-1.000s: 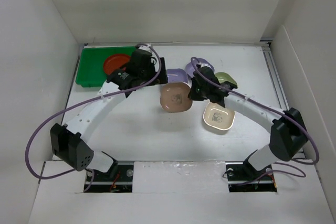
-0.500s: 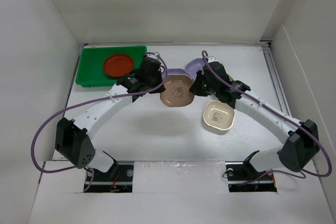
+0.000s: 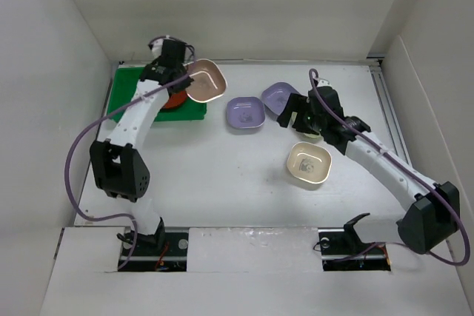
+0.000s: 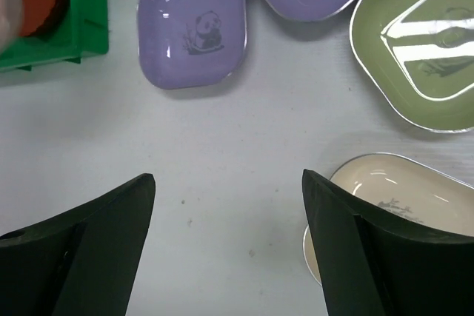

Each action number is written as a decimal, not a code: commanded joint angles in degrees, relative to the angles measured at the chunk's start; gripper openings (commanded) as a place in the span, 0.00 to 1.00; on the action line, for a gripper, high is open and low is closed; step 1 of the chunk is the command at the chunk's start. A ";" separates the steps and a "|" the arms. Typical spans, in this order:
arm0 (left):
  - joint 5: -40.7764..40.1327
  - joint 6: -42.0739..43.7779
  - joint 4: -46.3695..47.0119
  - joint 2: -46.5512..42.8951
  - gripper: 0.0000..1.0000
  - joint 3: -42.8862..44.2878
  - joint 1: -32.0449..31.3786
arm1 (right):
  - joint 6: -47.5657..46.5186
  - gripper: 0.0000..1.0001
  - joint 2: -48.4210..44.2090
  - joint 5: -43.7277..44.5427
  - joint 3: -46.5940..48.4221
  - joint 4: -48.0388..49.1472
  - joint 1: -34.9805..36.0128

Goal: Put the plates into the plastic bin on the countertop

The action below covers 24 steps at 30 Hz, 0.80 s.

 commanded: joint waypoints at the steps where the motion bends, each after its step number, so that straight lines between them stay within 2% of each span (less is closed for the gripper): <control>1: -0.04 -2.71 -0.93 5.15 0.00 5.70 8.00 | -1.69 0.86 -3.19 -0.64 -1.54 2.17 -0.87; 2: 1.98 -3.32 -0.92 6.66 0.00 6.41 11.85 | -1.70 0.86 -3.19 -0.65 -2.50 2.17 -0.87; 4: 4.27 -3.33 -0.04 10.26 0.00 8.78 15.39 | -2.40 0.86 -3.90 -1.96 -3.91 2.17 -0.87; 7: 7.77 0.00 3.56 19.12 0.00 16.32 21.71 | -2.93 0.86 -6.09 -3.80 -5.84 3.31 -1.40; 11: 9.12 2.29 1.11 27.83 0.00 26.95 24.02 | -2.93 0.86 -7.32 -5.13 -6.99 3.84 -1.40; 15: 7.97 3.09 -0.04 30.66 0.00 28.57 24.54 | -3.46 0.86 -7.85 -5.13 -7.61 3.84 -1.40; 18: 9.19 3.09 0.57 31.19 0.21 27.51 25.07 | -3.46 0.86 -7.85 -6.70 -6.83 3.84 -1.40; 19: 9.99 3.09 0.57 31.20 0.36 27.51 25.07 | -3.98 0.86 -7.85 -6.71 -6.82 3.84 -1.40; 22: 11.05 3.09 0.48 29.02 0.48 26.56 25.07 | -3.98 0.86 -7.85 -6.18 -6.29 3.14 -1.40; 24: 11.05 3.09 0.49 26.46 0.66 25.41 25.07 | -3.98 0.86 -8.47 -5.57 -6.29 3.14 -1.40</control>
